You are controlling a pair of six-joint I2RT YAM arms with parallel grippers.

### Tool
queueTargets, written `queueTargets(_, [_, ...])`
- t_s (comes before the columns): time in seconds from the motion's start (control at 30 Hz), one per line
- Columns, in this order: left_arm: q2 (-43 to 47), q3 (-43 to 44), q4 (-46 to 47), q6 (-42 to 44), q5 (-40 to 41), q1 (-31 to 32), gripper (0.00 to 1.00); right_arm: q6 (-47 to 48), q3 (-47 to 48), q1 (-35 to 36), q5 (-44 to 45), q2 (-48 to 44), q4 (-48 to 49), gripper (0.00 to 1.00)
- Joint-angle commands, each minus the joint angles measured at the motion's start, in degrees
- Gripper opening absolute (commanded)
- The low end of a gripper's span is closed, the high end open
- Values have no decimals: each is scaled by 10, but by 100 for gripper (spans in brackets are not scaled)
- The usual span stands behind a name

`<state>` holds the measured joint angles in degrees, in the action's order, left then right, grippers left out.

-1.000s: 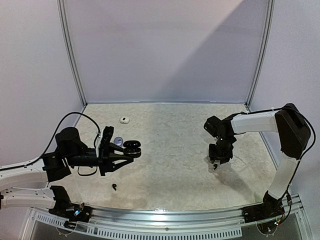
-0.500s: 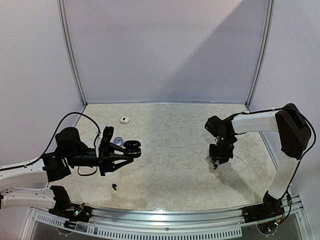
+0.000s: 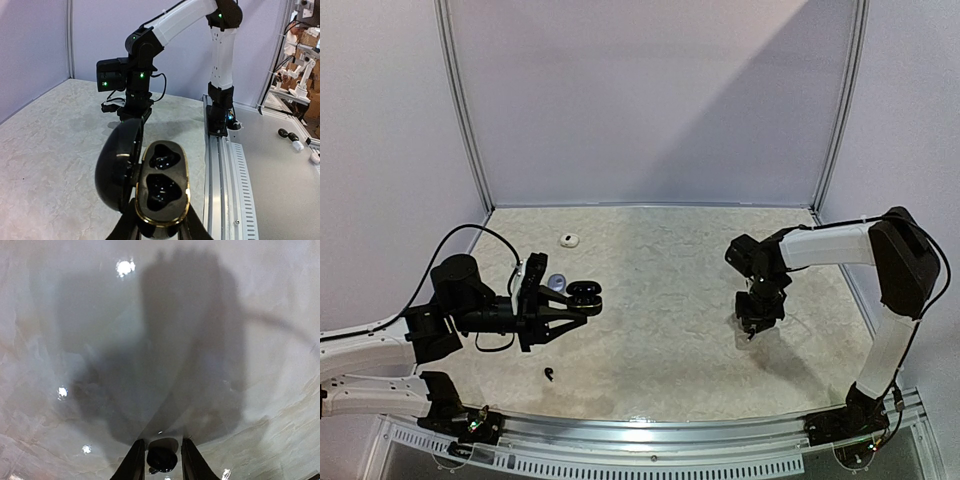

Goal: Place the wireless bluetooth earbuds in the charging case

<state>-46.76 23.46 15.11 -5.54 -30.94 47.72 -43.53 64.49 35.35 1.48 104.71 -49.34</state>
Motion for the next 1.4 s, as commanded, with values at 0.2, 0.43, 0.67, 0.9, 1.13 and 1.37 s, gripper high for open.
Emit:
queueTargets(0.2, [6, -5, -12, 13, 2, -5, 0, -6, 9, 18, 1, 30, -47, 20])
queueTargets(0.43, [3, -3, -14, 16, 1, -5, 0, 4, 22, 18, 20, 36, -56, 17])
queueTargets(0.67, [3, -3, -16, 18, 0, -5, 0, 9, 34, 18, 24, 53, -55, 22])
queueTargets(0.9, [5, -3, -17, 17, 1, -5, 0, 13, 26, 17, 50, 44, -95, 33])
queueTargets(1.13, [5, -4, -15, 16, 1, -5, 0, 12, 15, 18, 55, 30, -107, 33])
queueTargets(1.37, [7, -5, -16, 16, 2, -5, 0, 12, 3, 20, 64, 19, -126, 33])
